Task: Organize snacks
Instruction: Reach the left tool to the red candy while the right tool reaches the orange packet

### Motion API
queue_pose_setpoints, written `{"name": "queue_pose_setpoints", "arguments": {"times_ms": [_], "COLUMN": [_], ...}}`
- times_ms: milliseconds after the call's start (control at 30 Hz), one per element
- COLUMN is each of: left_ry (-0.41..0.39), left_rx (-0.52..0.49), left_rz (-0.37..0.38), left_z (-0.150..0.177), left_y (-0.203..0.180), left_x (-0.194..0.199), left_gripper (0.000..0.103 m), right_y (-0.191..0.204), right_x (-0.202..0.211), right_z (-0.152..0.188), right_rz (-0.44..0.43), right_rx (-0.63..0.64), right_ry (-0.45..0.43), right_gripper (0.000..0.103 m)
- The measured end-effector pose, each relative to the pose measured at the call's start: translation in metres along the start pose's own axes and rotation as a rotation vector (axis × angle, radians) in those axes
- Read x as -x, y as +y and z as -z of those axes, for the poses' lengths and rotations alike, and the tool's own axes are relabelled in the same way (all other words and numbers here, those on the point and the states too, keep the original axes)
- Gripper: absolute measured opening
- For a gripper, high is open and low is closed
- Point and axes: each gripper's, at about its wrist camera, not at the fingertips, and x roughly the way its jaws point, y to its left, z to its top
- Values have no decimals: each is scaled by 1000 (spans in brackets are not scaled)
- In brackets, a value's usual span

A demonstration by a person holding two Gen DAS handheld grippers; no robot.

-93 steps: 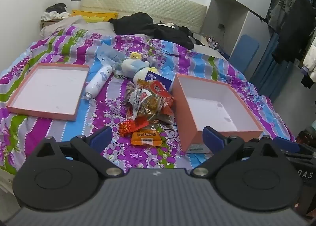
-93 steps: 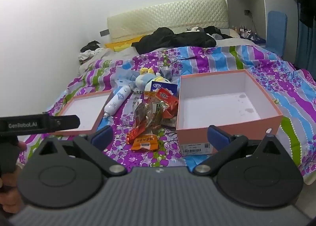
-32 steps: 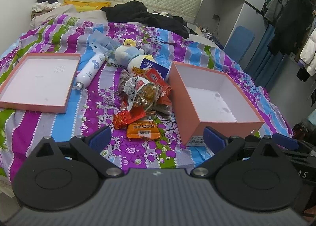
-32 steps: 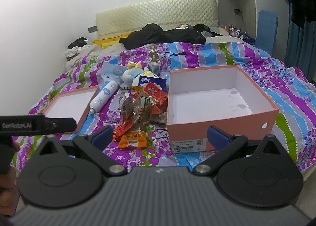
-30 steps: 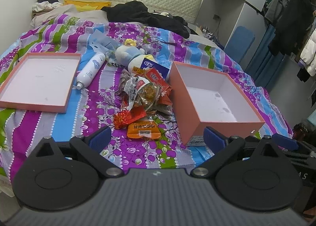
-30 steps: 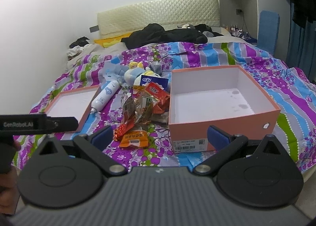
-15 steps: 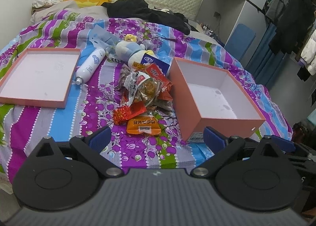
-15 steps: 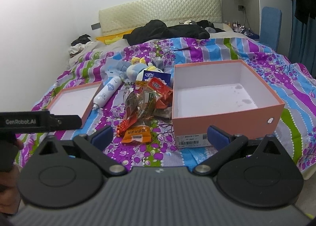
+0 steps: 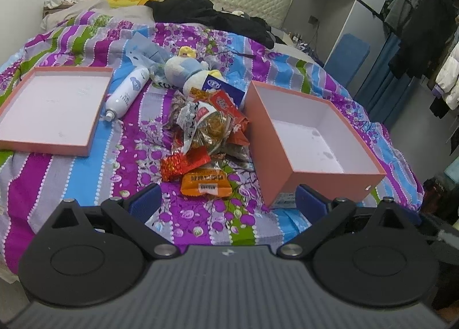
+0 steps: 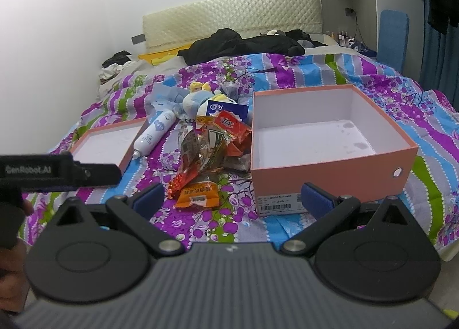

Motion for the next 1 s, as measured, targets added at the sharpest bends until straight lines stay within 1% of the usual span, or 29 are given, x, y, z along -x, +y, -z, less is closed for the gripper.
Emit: {"name": "queue_pose_setpoints", "arguments": {"times_ms": [67,167,300,433,467,500,633,733,767,833,867,933,1000], "left_ry": [-1,-3,13,52,58,60,61,87,82,109,115,120,122], "left_rx": [2,0,-18,-13,-16,-22,-52,-72,-80,-89,-84,-79,-76], "left_rz": [-4,-1,-11,10,3,-5,6,29,28,28,39,39,37], "left_z": [-2,-5,-6,-4,-4,-3,-2,-1,1,3,4,7,10], "left_y": [3,9,18,29,31,33,42,50,52,56,58,64,70], "left_x": [-3,-11,-28,-44,-47,-50,-65,-80,-85,-99,-104,-116,-126], "left_gripper": [101,101,101,101,101,101,101,100,100,100,100,100,100], "right_y": [2,4,7,15,18,21,28,32,32,35,37,43,47], "right_x": [-5,-13,-26,-43,-46,-49,-63,-76,-82,-91,-95,-101,-107], "right_z": [2,6,13,23,26,29,39,48,51,57,60,65,69], "right_rz": [1,25,26,-14,-21,-25,-55,-31,-34,-29,-27,-30,-37], "right_rx": [0,0,-7,-8,1,9,26,21,14,23,38,65,89], "right_ry": [1,-4,-13,2,4,5,8,16,34,52,55,48,41], "right_gripper": [103,103,103,103,103,103,103,99,94,84,80,76,74]}}
